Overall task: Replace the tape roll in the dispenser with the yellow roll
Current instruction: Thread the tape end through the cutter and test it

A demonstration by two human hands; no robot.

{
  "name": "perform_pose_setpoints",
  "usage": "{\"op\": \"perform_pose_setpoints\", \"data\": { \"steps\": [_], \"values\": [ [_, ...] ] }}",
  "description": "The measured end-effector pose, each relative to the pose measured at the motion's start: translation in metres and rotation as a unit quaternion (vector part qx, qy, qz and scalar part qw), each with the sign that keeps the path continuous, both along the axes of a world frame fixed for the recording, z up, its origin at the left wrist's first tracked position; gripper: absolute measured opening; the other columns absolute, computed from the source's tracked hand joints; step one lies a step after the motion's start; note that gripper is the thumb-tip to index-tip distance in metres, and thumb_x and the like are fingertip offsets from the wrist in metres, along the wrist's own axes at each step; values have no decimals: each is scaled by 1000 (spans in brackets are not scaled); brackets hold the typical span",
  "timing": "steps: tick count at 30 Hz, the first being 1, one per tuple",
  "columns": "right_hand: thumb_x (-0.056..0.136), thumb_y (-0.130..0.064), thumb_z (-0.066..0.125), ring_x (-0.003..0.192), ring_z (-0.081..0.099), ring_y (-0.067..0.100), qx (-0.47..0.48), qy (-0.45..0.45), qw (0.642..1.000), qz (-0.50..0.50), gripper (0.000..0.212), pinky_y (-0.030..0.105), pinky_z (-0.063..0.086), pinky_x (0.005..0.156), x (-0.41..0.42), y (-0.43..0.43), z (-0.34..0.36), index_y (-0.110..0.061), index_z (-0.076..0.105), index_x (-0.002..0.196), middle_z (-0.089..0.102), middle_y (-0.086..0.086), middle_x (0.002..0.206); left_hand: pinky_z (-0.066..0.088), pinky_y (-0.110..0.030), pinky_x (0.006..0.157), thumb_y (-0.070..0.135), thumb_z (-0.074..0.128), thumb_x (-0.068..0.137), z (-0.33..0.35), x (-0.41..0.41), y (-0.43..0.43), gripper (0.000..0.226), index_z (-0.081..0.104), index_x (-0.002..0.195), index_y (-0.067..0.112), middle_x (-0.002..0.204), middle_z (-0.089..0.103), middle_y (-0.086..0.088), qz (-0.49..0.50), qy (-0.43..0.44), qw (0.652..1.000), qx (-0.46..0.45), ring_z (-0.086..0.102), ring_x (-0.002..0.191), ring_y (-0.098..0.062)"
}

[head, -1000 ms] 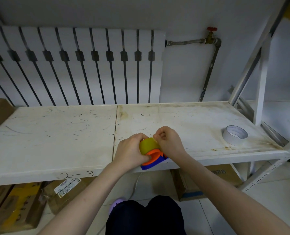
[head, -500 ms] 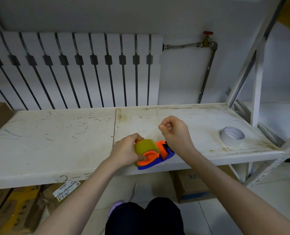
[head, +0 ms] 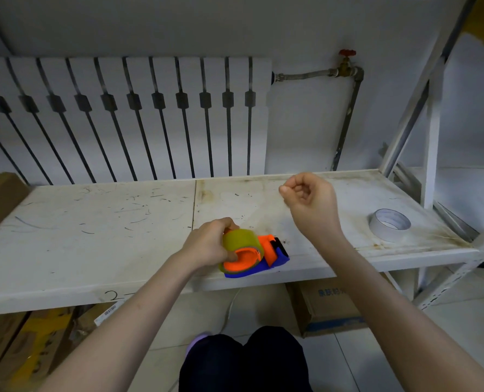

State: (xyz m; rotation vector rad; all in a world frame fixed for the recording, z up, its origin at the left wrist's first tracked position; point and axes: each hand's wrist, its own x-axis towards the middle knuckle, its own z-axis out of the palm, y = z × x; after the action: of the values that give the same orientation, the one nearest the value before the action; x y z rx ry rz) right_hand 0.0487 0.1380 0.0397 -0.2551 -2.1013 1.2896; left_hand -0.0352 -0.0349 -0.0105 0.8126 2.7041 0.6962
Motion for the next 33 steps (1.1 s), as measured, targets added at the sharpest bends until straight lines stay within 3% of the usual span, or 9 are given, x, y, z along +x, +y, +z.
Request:
{"op": "perform_pose_setpoints", "data": {
  "steps": [3,9,14,20,23,25,30,33],
  "values": [
    [86,-9,63,67,56,14,7,-1,1000,-7,8,21,51,65,0,9,3,-14,61,79,60,0,71,53,-42,83,28,80,58,1,-3,-1,58,55,111,28,116,59,3,-6,-1,1000,-9,57,101,-22],
    [85,-9,62,66,57,16,-84,-22,994,-63,5,25,51,67,1,38,-21,-12,62,80,61,4,71,53,-46,86,28,82,53,4,-14,-18,56,51,99,36,111,58,4,-5,-28,999,28,56,100,-19],
    [87,-8,59,60,54,15,-178,-116,974,-81,8,32,49,69,-1,53,-57,-6,62,80,60,6,65,52,-46,87,30,79,53,6,-23,-26,55,52,100,37,111,60,3,-3,1,1000,7,56,102,-20],
    [89,-11,56,59,51,16,-213,-187,956,-77,19,31,47,67,-9,51,-87,-10,55,70,58,7,66,50,-40,89,17,73,64,-8,-23,-25,63,52,123,25,123,57,-5,22,43,998,-27,54,110,-24],
    [90,-15,56,65,53,17,-225,-192,952,-78,17,30,50,68,-13,53,-92,-8,55,74,58,8,72,42,-46,103,23,74,65,-6,-14,-18,90,29,143,23,143,39,-7,11,41,997,-62,44,128,-27],
    [89,-17,59,69,54,19,-232,-194,950,-75,17,32,53,71,-14,54,-95,-9,54,75,58,9,76,31,-52,111,36,72,65,-4,0,-6,101,15,148,25,151,28,-4,-12,85,994,-73,34,137,-26],
    [83,-16,67,73,56,21,-203,-208,953,-81,16,28,51,65,-14,52,-105,-9,54,79,57,8,76,27,-45,115,26,55,83,-7,20,29,60,39,140,21,142,48,0,-73,194,977,-58,44,130,-20],
    [81,-18,70,78,58,23,-193,-227,950,-99,20,35,55,73,-15,51,-111,-7,55,89,59,10,85,26,-43,113,22,46,89,-13,22,42,43,48,132,19,135,55,0,-96,210,969,-86,49,125,-20]
  ]
}}
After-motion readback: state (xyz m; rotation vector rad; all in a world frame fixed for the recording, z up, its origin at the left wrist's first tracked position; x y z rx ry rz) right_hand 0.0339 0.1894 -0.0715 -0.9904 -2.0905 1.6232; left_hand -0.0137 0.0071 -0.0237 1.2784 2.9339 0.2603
